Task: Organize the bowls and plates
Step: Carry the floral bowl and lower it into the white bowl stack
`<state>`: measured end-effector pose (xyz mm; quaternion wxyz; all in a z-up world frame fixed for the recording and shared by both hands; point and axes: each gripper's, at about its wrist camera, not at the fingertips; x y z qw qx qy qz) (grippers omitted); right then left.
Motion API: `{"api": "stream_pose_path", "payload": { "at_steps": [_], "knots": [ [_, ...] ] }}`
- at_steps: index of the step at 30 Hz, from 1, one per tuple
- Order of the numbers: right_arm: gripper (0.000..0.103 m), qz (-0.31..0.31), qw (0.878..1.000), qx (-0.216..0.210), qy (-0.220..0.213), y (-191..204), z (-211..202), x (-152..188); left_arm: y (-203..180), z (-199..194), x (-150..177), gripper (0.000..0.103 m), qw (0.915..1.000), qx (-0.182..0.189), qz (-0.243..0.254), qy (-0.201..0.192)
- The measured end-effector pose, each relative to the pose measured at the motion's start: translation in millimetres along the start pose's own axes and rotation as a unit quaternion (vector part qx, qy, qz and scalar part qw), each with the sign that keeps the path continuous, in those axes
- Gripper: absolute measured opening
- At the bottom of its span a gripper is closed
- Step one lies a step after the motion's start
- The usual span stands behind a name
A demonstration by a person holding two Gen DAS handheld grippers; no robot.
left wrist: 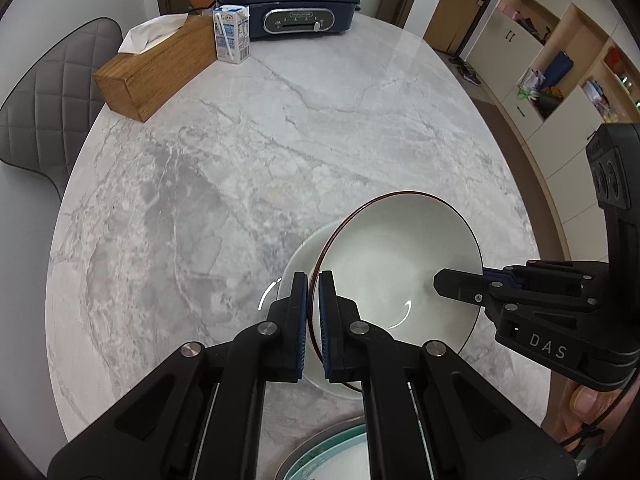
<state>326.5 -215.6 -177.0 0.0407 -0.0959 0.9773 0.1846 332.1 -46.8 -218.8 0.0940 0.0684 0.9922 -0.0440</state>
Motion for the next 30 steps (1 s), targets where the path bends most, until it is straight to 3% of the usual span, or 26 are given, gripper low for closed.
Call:
{"api": "stream_pose_path", "payload": {
  "at_steps": [6,22,30],
  "knots": [
    [0.011,0.011,1.000,0.009,0.007,-4.4,12.3,9.2,-2.1,23.3,10.0,0.004,0.9999,-0.006,0.001,0.015],
    [0.010,0.004,0.999,0.051,0.010,-4.4,23.6,-1.9,-5.1,49.0,-2.9,0.006,0.9992,-0.035,0.002,0.019],
    [0.017,0.004,0.998,0.063,0.009,-0.3,22.4,-2.3,-3.1,52.5,-3.4,0.011,0.9991,-0.034,-0.009,0.024]
  ]
}}
Point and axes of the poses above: each gripper's, at about its wrist camera, not at the fingertips, and z roughly the way its jaws point, y to its left, x to its underside, and after that the axes turned 12 degrees about y, right-handed
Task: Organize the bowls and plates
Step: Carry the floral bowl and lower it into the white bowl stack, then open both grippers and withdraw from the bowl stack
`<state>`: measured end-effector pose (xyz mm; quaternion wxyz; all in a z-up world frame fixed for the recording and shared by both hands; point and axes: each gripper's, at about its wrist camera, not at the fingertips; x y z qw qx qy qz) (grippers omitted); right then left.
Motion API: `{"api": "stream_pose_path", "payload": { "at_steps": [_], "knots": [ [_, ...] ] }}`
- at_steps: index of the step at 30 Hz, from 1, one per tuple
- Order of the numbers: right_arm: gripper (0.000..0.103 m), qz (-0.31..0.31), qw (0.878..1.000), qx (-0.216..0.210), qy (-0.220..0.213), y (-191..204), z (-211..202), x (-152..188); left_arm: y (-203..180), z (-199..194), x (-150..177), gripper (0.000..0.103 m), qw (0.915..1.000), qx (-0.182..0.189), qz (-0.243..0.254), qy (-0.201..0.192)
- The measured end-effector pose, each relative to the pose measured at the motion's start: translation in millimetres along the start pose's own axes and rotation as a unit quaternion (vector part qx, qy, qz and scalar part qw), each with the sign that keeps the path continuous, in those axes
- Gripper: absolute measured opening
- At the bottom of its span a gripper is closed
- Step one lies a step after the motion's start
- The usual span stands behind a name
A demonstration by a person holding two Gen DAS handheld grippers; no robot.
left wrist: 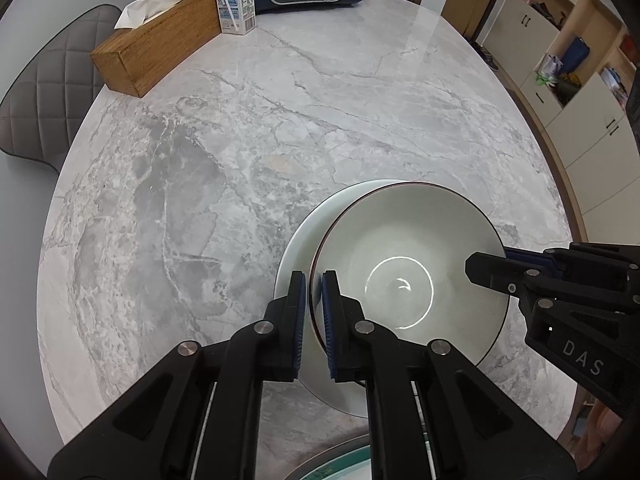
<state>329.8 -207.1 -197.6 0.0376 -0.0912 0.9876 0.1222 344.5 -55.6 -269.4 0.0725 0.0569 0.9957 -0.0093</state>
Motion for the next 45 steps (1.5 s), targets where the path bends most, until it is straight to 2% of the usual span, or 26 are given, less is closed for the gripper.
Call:
{"api": "stream_pose_path", "payload": {
  "at_steps": [5,7,9,10,12,13,15,16,17,19,21,22,24,28,34,38,45],
  "knots": [
    [0.024,0.002,1.000,-0.002,0.000,-3.4,0.4,-0.7,1.4,0.4,1.9,0.013,1.0000,0.002,-0.004,-0.002],
    [0.030,0.004,1.000,-0.008,0.001,-4.0,1.4,0.0,1.4,0.0,2.6,0.013,1.0000,0.001,-0.004,-0.003],
    [0.041,0.006,1.000,-0.011,-0.001,-4.0,0.4,0.5,3.8,-1.7,4.0,0.014,0.9999,0.005,-0.009,-0.006],
    [0.044,0.009,1.000,-0.016,-0.005,-4.6,-1.9,1.7,4.3,-3.9,5.2,0.019,0.9999,0.005,-0.012,-0.007],
    [0.052,0.015,0.999,-0.021,-0.020,-5.3,-9.8,5.1,8.7,-9.7,7.4,0.042,0.9997,0.009,-0.021,-0.011],
    [0.055,0.019,0.999,-0.027,-0.028,-7.1,-15.3,6.8,12.0,-16.3,9.1,0.058,0.9993,0.017,-0.028,-0.018],
    [0.073,0.029,0.997,-0.055,-0.049,-15.9,-28.0,10.6,17.9,-31.0,11.9,0.060,0.9983,0.031,-0.036,-0.035],
    [0.077,0.034,0.995,-0.068,-0.057,-20.8,-32.8,12.0,21.4,-39.8,13.7,0.063,0.9975,0.038,-0.040,-0.043],
    [0.085,0.040,0.994,-0.080,-0.063,-26.7,-37.5,13.8,25.7,-47.8,15.3,0.071,0.9967,0.044,-0.044,-0.052],
    [0.090,0.053,0.991,-0.099,-0.071,-40.9,-44.5,16.8,38.3,-64.3,19.1,0.079,0.9943,0.060,-0.052,-0.071],
    [0.098,0.061,0.989,-0.111,-0.069,-55.2,-46.5,19.4,51.7,-70.2,22.4,0.092,0.9905,0.089,-0.067,-0.080],
    [0.100,0.066,0.989,-0.114,-0.063,-62.1,-45.6,20.2,60.0,-68.4,24.1,0.103,0.9895,0.104,-0.071,-0.072],
    [0.100,0.074,0.989,-0.118,-0.054,-74.6,-42.0,21.7,73.8,-58.9,28.3,0.103,0.9884,0.118,-0.080,-0.054],
    [0.103,0.080,0.989,-0.115,-0.045,-90.3,-32.1,27.3,88.1,-36.7,41.7,0.103,0.9892,0.112,-0.087,-0.037],
    [0.103,0.067,0.991,-0.111,-0.021,-89.2,-9.3,26.9,77.5,-5.7,41.9,0.103,0.9933,0.096,-0.065,-0.009],
    [0.102,0.060,0.993,-0.100,-0.015,-88.8,2.0,23.5,75.8,8.0,36.3,0.103,0.9931,0.095,-0.068,-0.005],
    [0.094,0.071,0.991,-0.113,-0.004,-101.9,15.6,23.1,72.1,19.2,31.9,0.103,0.9967,0.075,-0.032,0.007]
  ]
}}
Point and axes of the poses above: each gripper's, at about its wrist camera, not at the fingertips, and z roughly the way its jaws point, y to its left, x to its underside, and after that the axes turned 12 degrees about y, right-handed
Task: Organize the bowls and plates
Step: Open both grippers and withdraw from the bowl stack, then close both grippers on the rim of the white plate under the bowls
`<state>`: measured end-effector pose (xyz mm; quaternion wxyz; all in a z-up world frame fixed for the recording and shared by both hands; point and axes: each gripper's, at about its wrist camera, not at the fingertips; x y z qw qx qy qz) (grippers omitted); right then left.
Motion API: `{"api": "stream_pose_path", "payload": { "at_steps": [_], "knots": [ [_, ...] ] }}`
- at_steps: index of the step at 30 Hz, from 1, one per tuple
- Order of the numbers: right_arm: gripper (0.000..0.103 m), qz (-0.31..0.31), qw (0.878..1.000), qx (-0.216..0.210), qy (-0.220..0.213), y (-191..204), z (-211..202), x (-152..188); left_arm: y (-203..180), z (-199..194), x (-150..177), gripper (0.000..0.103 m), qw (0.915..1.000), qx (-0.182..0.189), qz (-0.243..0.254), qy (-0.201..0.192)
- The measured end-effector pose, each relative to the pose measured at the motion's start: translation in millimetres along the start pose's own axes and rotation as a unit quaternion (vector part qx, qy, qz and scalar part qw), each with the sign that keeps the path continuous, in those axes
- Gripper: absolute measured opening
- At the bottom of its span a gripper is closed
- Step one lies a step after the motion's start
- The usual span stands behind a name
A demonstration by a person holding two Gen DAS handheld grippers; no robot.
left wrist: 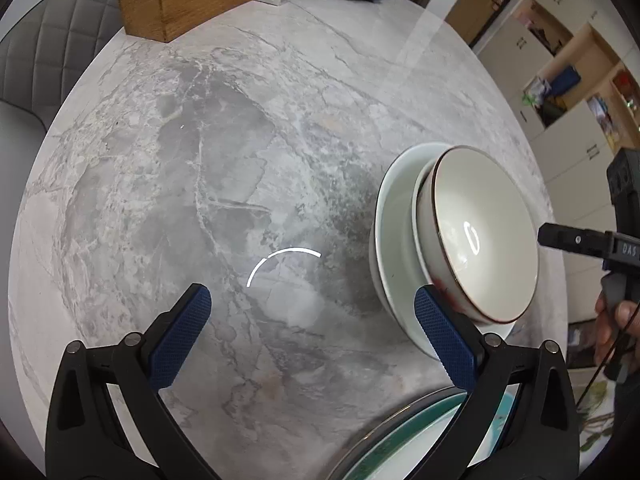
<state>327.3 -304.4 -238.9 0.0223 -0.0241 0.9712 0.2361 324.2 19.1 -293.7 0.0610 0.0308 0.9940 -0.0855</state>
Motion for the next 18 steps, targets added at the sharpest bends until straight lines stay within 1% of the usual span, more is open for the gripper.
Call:
{"api": "stream_pose_path", "payload": {
  "at_steps": [1,6,10,13,15,18],
  "knots": [
    [0.094,-0.001,1.000,-0.001,0.004,-0.7,2.3,-0.5,1.0,2.6,-0.9,0.103,1.0000,-0.005,0.000,0.004],
    [0.094,-0.006,1.000,-0.005,0.015,0.3,12.9,-2.7,5.2,13.3,-8.8,0.103,0.9998,-0.001,-0.012,0.016],
    [0.092,-0.016,1.000,0.001,0.026,4.9,21.9,-5.0,0.9,19.3,-15.5,0.102,0.9997,-0.015,-0.004,0.018],
    [0.089,-0.020,0.999,0.007,0.029,7.3,27.1,-7.2,1.9,23.5,-18.3,0.103,0.9995,-0.016,-0.010,0.027],
    [0.083,-0.023,0.999,0.012,0.031,8.1,30.4,-8.1,2.5,26.6,-19.9,0.103,0.9994,-0.017,-0.011,0.027],
    [0.078,-0.027,0.999,0.019,0.036,7.7,36.1,-8.8,-0.9,30.8,-22.3,0.103,0.9992,-0.028,-0.006,0.029]
  ]
}}
Point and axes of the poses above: each gripper's, at about its wrist camera, not at the fingertips, and z roughly the way its jaws point, y to its left, x to its underside, and after that the axes turned 12 degrees about y, right-handed
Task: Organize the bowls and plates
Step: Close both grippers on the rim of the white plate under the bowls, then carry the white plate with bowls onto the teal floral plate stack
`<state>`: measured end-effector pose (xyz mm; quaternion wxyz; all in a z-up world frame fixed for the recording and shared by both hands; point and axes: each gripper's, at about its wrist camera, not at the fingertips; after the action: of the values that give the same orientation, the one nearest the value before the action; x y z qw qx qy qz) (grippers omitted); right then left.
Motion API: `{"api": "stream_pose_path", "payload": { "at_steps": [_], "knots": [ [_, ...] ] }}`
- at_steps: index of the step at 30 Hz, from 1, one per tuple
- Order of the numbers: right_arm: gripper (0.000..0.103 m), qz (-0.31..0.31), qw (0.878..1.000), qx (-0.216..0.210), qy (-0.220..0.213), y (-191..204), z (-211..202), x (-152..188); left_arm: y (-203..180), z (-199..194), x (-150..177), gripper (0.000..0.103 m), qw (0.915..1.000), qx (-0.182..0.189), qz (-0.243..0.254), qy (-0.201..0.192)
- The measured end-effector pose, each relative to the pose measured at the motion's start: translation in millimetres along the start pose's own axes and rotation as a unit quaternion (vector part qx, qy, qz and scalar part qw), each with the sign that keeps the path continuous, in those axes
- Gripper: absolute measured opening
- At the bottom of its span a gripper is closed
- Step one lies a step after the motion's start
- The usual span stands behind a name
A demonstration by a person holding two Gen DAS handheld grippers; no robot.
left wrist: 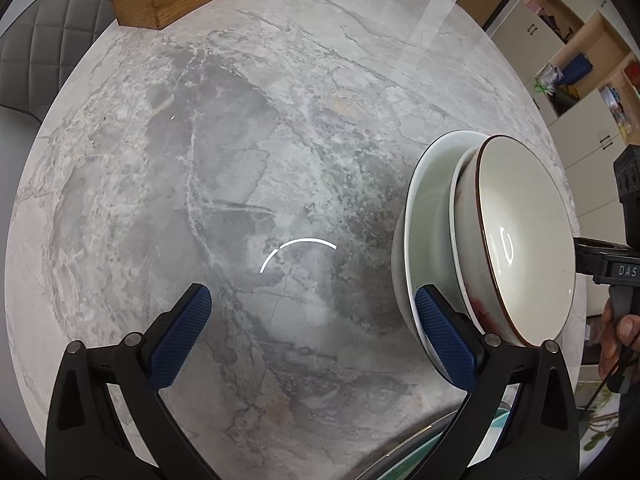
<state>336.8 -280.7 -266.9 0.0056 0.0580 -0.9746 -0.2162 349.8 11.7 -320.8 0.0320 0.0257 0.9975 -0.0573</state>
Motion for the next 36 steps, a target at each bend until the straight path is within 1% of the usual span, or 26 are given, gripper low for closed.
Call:
{"api": "stream_pose_path", "payload": {
  "at_steps": [3,4,6,8,9,10,11,12,13,14,15,16,17,18,20,22,24,27,32,36],
  "knots": [
    [0.077,-0.003,1.000,-0.003,0.006,0.8,6.9,-0.4,-3.2,6.1,-4.1,0.102,0.9999,-0.007,0.006,0.004],
    [0.077,-0.008,1.000,0.001,0.001,2.6,6.8,-0.2,-4.2,7.8,-4.8,0.100,0.9999,-0.007,0.008,0.006],
    [0.074,-0.014,1.000,0.006,-0.002,5.5,7.7,-0.9,-5.6,10.1,-6.6,0.094,0.9999,0.000,0.012,0.007],
    [0.071,-0.017,1.000,0.007,-0.004,6.9,8.0,-1.9,-6.3,11.7,-7.5,0.080,0.9997,0.016,0.015,0.010],
    [0.068,-0.019,1.000,0.008,-0.004,7.9,8.3,-2.3,-8.3,12.4,-8.7,0.077,0.9996,0.018,0.017,0.011],
    [0.066,-0.022,1.000,0.009,-0.003,8.9,8.6,-2.3,-14.1,13.0,-8.7,0.070,0.9995,0.015,0.024,0.012],
    [0.059,-0.026,1.000,0.006,-0.001,10.9,9.4,-2.3,-18.5,14.1,-9.5,0.058,0.9993,0.015,0.031,0.014],
    [0.052,-0.031,1.000,0.000,0.001,13.0,10.7,-1.9,-23.4,15.5,-10.1,0.051,0.9989,0.019,0.038,0.016],
    [0.048,-0.036,0.999,-0.006,0.004,16.1,12.1,-1.3,-28.2,16.3,-10.7,0.036,0.9985,0.027,0.044,0.020],
    [0.040,-0.042,0.999,-0.010,0.005,19.7,13.1,-0.6,-32.7,16.8,-11.3,0.023,0.9979,0.039,0.047,0.022],
    [0.031,-0.047,0.999,-0.015,0.007,22.6,13.7,0.0,-36.9,16.7,-11.5,0.018,0.9975,0.045,0.050,0.022],
    [0.026,-0.051,0.998,-0.021,0.006,25.4,13.2,0.5,-40.7,16.8,-11.1,0.012,0.9973,0.045,0.053,0.023],
    [0.019,-0.053,0.998,-0.028,0.007,27.6,13.1,0.7,-42.8,16.6,-11.0,0.010,0.9974,0.043,0.054,0.022],
    [0.017,-0.053,0.998,-0.034,0.008,29.0,13.0,0.7,-43.2,16.5,-11.1,0.010,0.9974,0.043,0.054,0.018],
    [0.017,-0.047,0.998,-0.035,0.008,29.1,13.0,0.5,-40.9,16.8,-11.3,0.010,0.9975,0.052,0.045,0.015],
    [0.017,-0.032,0.998,-0.052,0.009,25.8,13.6,0.4,-41.8,16.3,-10.5,0.010,0.9978,0.049,0.041,0.015],
    [0.017,-0.022,0.998,-0.057,0.008,23.5,13.0,1.4,-43.7,15.7,-9.2,0.009,0.9982,0.043,0.041,0.012],
    [0.016,-0.023,0.999,-0.047,0.008,28.1,12.5,3.8,-41.8,11.5,-0.3,0.009,0.9986,0.040,0.036,0.004],
    [0.016,-0.018,0.998,-0.053,0.011,33.9,10.8,9.7,-38.5,-1.3,7.0,0.009,0.9988,0.032,0.038,-0.004],
    [0.016,-0.026,0.999,-0.044,0.001,44.9,-2.3,19.5,-42.0,-20.5,17.0,0.009,0.9986,0.027,0.043,-0.017]
  ]
}}
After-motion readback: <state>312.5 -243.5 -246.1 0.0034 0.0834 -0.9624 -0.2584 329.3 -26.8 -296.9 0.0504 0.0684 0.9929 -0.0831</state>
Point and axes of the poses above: each gripper's, at about its wrist camera, not at the fingertips, and z roughly the way its jaws point, y to its left, x to its underside, and after that the axes turned 12 degrees about y, right-handed
